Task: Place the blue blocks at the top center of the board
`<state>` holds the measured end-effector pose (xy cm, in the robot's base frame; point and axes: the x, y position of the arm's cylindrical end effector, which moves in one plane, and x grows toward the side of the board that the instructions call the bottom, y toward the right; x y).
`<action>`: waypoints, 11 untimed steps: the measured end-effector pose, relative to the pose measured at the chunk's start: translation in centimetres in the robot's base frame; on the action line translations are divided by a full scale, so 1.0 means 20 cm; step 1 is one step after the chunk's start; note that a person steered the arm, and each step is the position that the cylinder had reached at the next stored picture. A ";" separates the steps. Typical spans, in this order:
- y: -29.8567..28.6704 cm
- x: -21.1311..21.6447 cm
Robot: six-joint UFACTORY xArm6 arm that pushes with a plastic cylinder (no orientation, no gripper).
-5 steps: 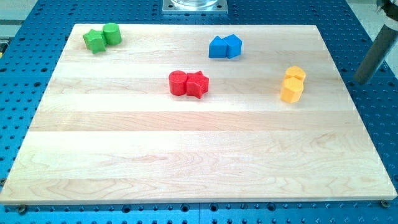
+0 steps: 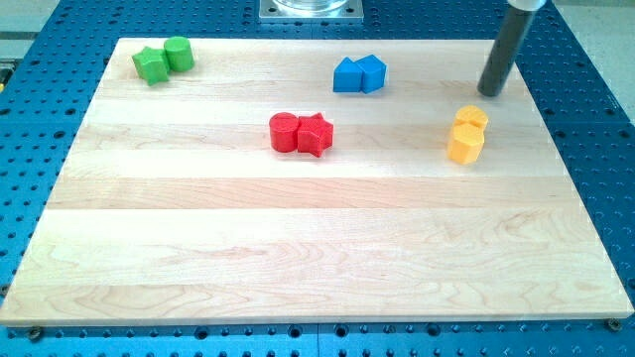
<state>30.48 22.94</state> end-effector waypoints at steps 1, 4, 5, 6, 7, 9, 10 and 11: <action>-0.21 0.00; -0.77 -0.16; -0.85 -0.29; -0.99 -0.32; -0.66 -0.27; -0.98 -0.08; -1.10 -0.04; -1.09 0.08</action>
<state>32.15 1.05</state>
